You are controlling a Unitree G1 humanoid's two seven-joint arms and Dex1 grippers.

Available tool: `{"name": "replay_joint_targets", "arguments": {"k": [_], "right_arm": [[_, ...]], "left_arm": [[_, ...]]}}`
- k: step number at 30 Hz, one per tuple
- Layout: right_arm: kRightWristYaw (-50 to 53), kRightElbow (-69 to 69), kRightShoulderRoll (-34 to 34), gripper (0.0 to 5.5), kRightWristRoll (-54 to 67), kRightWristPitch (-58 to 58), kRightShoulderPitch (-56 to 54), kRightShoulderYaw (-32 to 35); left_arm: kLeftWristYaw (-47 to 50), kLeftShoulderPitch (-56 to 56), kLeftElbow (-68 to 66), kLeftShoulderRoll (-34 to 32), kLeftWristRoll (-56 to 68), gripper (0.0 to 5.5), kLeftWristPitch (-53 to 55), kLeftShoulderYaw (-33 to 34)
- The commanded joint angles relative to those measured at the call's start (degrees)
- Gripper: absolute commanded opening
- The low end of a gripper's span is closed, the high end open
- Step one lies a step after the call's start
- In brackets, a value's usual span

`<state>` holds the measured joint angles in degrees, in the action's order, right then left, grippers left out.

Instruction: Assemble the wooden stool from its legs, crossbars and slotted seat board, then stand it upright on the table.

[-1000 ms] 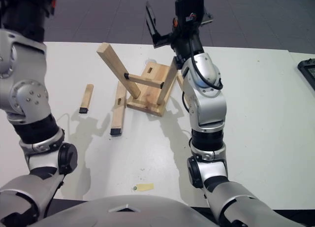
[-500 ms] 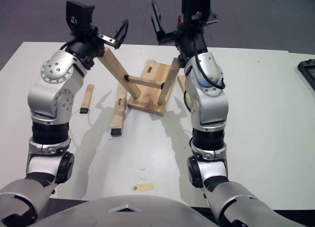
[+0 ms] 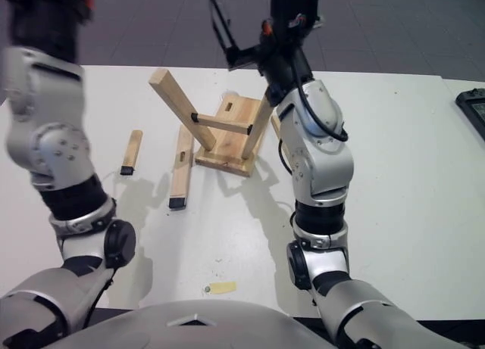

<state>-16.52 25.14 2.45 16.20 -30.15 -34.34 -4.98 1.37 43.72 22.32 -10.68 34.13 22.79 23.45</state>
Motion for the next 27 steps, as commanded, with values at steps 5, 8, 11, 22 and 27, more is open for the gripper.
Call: {"name": "replay_joint_targets", "arguments": {"k": [5,8,11,22,27], "right_arm": [[-4.53,-5.48,3.86,5.38,-8.42,-1.78,5.02,-20.12],[-3.00,-8.22,2.63,5.38,-10.47,-1.23,4.47,-20.13],[-0.52,-11.35,1.78,5.18,-12.68,-1.22,3.51,-18.38],[2.13,-19.77,-0.98,3.49,-16.37,1.86,2.61,-16.24],[-0.05,-21.29,-2.01,2.59,-14.85,1.77,3.36,-15.53]], "left_arm": [[3.27,-6.11,0.51,-4.03,1.85,5.40,2.33,4.78],[4.35,-9.05,1.00,-1.24,1.40,5.40,2.08,2.02],[5.45,-11.70,1.62,1.54,0.20,5.40,1.86,-1.59],[6.74,-15.25,-0.01,3.74,-1.76,5.40,1.08,-4.21],[6.88,-15.88,-0.59,3.64,-2.35,5.40,0.67,-4.35]]}}
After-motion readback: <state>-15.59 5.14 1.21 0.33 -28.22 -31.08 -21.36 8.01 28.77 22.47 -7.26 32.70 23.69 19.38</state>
